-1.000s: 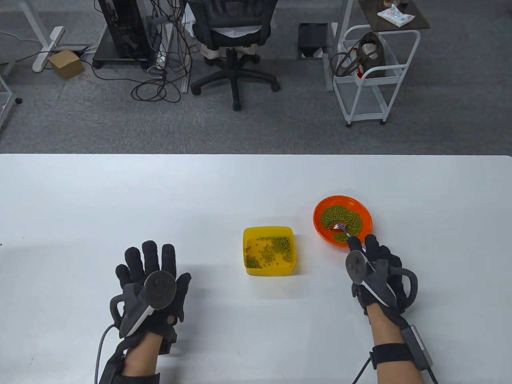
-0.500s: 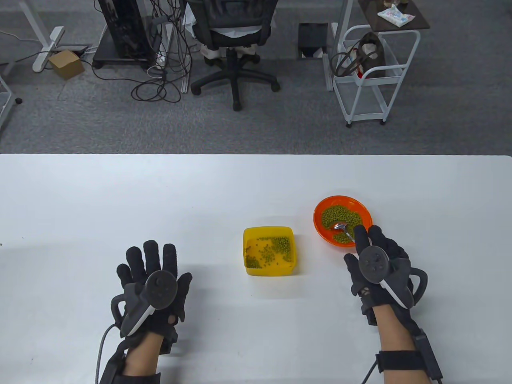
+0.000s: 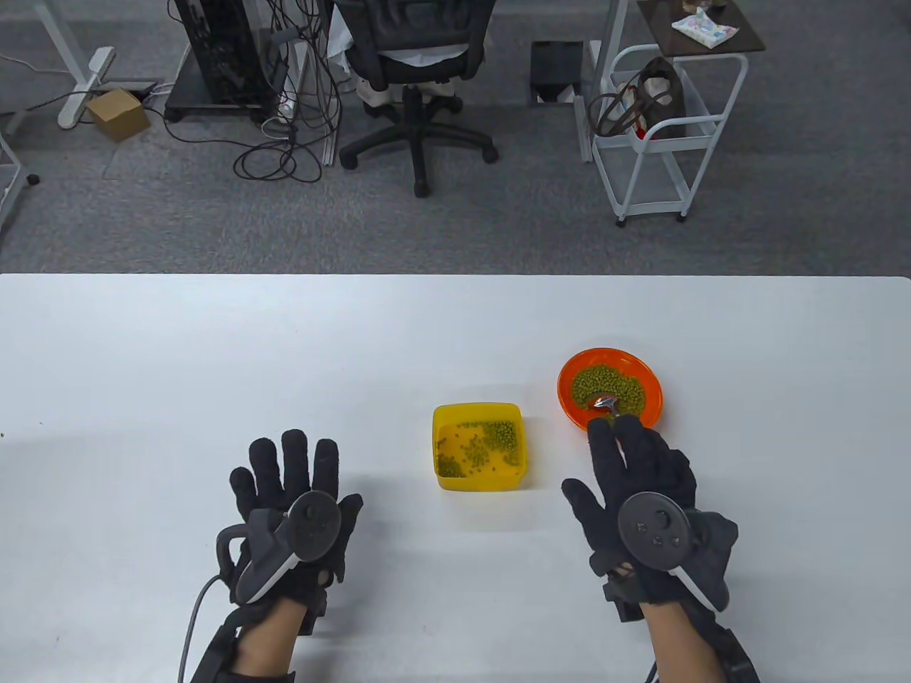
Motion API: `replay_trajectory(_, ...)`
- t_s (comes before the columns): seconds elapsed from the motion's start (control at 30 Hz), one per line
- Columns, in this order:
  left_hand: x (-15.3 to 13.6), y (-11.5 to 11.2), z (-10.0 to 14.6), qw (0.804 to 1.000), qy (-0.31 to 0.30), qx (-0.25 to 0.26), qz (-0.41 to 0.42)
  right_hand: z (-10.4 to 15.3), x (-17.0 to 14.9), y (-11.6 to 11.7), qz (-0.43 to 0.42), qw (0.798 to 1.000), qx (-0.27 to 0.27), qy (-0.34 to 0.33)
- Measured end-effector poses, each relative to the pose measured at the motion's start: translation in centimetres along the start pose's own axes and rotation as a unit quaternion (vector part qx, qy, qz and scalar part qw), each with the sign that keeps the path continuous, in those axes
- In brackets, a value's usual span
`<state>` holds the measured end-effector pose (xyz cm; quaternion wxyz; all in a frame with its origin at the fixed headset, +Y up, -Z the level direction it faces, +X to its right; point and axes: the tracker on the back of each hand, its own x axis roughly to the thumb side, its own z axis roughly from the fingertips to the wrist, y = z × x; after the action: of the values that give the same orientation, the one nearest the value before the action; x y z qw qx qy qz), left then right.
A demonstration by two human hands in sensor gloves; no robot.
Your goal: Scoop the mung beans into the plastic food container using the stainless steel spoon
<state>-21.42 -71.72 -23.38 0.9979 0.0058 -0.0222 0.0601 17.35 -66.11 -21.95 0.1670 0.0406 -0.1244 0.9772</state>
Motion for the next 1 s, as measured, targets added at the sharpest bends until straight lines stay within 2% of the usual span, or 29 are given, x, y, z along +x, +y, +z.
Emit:
replay_trajectory(0.3, 2.1, -0.7, 0.5, 0.999, -0.046, -0.019, 0.004, -0.9, -0.4, 4.5, 0.046, 0.987, 0.151, -0.035)
replay_trajectory(0.4, 2.2, -1.1, 0.4, 0.998, -0.049, -0.033, -0.004, -1.1, -0.7, 5.3, 0.055, 0.982, 0.176, -0.038)
replay_trajectory(1.0, 1.6, -1.2, 0.3, 0.998, -0.057, -0.012, 0.015, -1.0, -0.8, 5.4, 0.047, 0.982, 0.178, -0.041)
